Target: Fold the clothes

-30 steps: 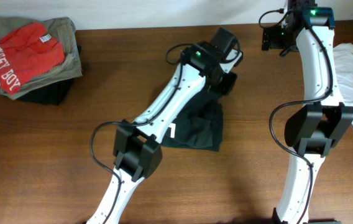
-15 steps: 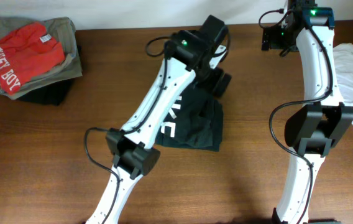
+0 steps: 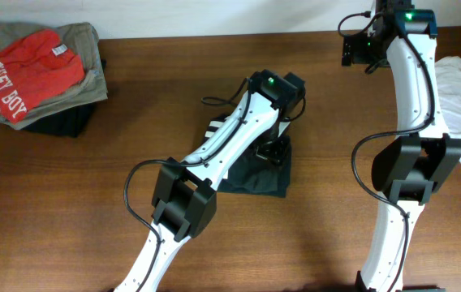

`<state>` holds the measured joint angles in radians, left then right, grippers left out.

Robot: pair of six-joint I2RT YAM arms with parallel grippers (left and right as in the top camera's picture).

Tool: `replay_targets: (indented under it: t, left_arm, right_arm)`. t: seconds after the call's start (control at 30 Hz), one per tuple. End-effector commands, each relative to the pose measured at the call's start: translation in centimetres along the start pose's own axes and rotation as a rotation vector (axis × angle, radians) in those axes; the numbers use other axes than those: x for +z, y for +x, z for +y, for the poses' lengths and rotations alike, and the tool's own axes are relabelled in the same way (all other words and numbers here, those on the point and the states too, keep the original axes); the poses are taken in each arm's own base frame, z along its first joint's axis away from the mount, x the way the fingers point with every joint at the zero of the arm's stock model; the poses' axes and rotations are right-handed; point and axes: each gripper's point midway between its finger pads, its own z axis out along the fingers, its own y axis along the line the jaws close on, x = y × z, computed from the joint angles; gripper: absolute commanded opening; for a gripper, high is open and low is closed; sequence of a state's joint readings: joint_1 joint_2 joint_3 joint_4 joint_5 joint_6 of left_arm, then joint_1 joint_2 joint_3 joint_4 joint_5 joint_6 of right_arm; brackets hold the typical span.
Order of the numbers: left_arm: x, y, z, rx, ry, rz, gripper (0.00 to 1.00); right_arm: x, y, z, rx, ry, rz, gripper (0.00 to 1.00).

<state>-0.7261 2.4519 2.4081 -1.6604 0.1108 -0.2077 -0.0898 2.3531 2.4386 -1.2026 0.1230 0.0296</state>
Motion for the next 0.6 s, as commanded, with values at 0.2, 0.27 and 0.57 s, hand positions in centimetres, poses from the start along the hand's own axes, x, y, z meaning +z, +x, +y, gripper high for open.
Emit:
replay_targets:
  t: [0.2,0.27,0.57]
  left_arm:
    - [-0.6,-2.8,0.4,-0.012,-0.028,-0.131,0.49]
    - [-0.1,-2.7,0.5,-0.014,-0.031,-0.119,0.49]
    - [-0.1,-2.8,0.5,-0.024,-0.028,-0.129,0.20]
  right_arm:
    - [-1.7,-0.9,-0.1,0.006,0.006,-0.042,0.99]
    - [-1.7,-0.9,-0.1,0.006,0.006,-0.042,0.99]
    - [-1.7,-0.9,-0.1,0.006,0.006,-0.042,0.99]
